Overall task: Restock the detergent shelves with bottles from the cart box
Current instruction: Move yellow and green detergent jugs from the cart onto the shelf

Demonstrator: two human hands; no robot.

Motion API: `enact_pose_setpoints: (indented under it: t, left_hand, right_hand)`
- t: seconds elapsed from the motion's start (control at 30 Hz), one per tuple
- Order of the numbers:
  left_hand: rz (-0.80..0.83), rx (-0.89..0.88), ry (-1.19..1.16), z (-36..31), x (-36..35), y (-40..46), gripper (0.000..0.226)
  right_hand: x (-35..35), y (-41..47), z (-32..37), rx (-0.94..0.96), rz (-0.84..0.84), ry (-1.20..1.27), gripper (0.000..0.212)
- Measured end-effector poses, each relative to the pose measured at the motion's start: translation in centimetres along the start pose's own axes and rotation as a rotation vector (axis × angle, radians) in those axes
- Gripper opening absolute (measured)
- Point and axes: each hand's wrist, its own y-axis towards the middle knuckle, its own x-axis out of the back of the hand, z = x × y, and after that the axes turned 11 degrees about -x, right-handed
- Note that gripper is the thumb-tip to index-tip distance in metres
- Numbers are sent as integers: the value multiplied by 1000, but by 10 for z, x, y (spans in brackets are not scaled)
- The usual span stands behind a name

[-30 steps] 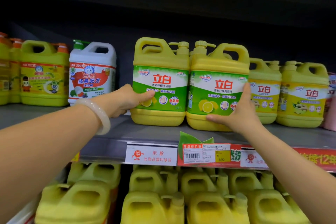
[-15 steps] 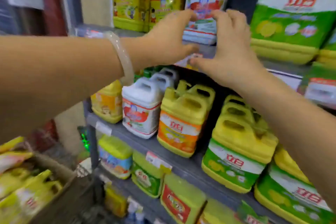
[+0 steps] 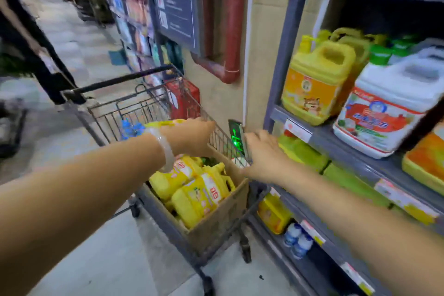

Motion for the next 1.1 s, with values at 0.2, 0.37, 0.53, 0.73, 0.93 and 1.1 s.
enact_pose_setpoints:
  t: [0.2,0.37,0.53,0.73,0.93,1.1]
  left_hand:
    - [158,116,-124,104,-72,-13,68]
    - [260,131,-173,140,-116,-5,64]
    - [340,163,-223,152,-159,10,66]
    - [463,186,-336,142,-199,37,63]
    - [481,112,-406,143,-216,78,64]
    - [519,41,-443,153,-229,111,53]
  right_hand:
    - [-92,54,61,-103,216,9,80]
    - [-144,82,71,-184,354,53,86]
    - [-177,112,68,-165,457,62,85]
    - [-213,143,55,-224,594,150,67]
    - [-230,164,46,-264,635,224,67]
    - [-255,177,43,-419,621,352,86]
